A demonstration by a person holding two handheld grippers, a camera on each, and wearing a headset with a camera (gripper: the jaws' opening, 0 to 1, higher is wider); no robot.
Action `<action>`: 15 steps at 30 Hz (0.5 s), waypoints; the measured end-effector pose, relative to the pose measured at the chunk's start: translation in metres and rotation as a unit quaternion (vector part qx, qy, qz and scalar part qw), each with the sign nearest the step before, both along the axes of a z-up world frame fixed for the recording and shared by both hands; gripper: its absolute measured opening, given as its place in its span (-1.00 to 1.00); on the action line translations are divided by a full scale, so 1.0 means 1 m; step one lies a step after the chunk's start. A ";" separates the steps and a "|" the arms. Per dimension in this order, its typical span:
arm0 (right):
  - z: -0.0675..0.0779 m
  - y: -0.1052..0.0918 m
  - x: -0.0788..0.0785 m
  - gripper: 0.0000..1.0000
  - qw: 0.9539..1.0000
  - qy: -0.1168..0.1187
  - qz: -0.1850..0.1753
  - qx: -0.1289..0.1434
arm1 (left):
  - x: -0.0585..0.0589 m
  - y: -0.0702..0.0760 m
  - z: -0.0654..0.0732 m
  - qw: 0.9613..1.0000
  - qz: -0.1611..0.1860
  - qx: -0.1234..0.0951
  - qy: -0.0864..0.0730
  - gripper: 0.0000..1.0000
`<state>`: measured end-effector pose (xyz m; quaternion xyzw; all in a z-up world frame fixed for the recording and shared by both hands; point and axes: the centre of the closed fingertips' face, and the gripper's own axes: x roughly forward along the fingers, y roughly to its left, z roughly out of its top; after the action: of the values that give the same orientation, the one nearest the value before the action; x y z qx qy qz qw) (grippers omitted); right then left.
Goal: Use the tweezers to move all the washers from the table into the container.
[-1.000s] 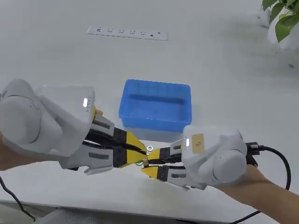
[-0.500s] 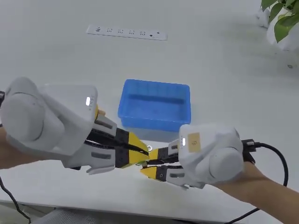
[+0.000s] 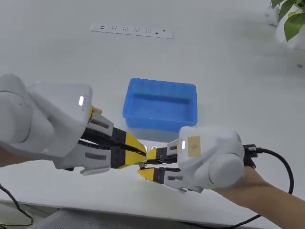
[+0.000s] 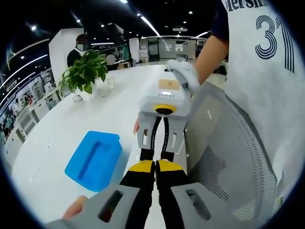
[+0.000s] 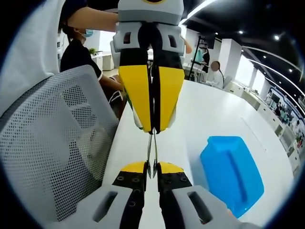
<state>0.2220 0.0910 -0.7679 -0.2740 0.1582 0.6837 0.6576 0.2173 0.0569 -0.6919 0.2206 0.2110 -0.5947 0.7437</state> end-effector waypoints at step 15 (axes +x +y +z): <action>-0.003 0.001 0.017 -0.80 0.999 -0.031 -0.017 -0.011 | 0.014 0.002 -0.004 1.000 0.000 0.001 -0.017 -0.90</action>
<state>0.2387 0.0925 -0.7706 -0.3001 0.1500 0.6613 0.6709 0.2311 0.0588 -0.6960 0.2316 0.1993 -0.5905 0.7470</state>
